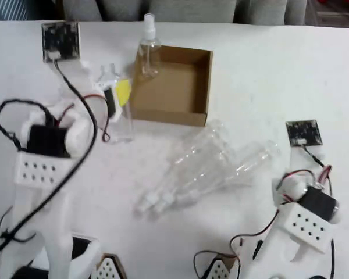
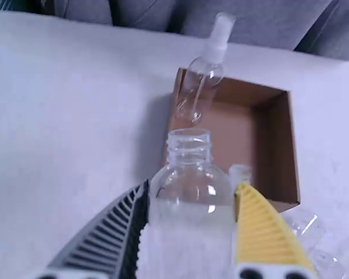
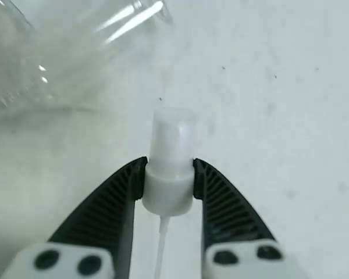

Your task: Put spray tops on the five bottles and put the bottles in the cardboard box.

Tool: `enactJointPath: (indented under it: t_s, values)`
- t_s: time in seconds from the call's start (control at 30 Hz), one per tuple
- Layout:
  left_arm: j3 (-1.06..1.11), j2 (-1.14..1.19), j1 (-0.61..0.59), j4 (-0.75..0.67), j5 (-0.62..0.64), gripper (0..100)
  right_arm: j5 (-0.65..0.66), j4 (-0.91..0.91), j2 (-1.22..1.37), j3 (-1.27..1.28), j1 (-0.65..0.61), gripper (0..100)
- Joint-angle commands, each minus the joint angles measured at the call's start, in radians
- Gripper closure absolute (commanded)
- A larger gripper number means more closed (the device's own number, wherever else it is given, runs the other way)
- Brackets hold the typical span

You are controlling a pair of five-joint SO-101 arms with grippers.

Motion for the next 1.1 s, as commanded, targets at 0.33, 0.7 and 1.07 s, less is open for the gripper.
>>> enactJointPath:
  t_s: [0.33, 0.7, 1.07]
  values:
    - [0.698, -0.503, 0.096, -0.523, -0.215, 96, -0.761, -0.869, -0.119, -0.072, -0.639, 98.1]
    - [1.189, -1.036, 0.326, -0.787, -0.215, 96, -0.789, -1.389, -0.117, 0.035, -0.819, 98.1]
    - [1.35, -1.204, 0.412, -0.787, -0.41, 96, -0.793, -1.066, -0.302, -0.132, -0.849, 98.2]
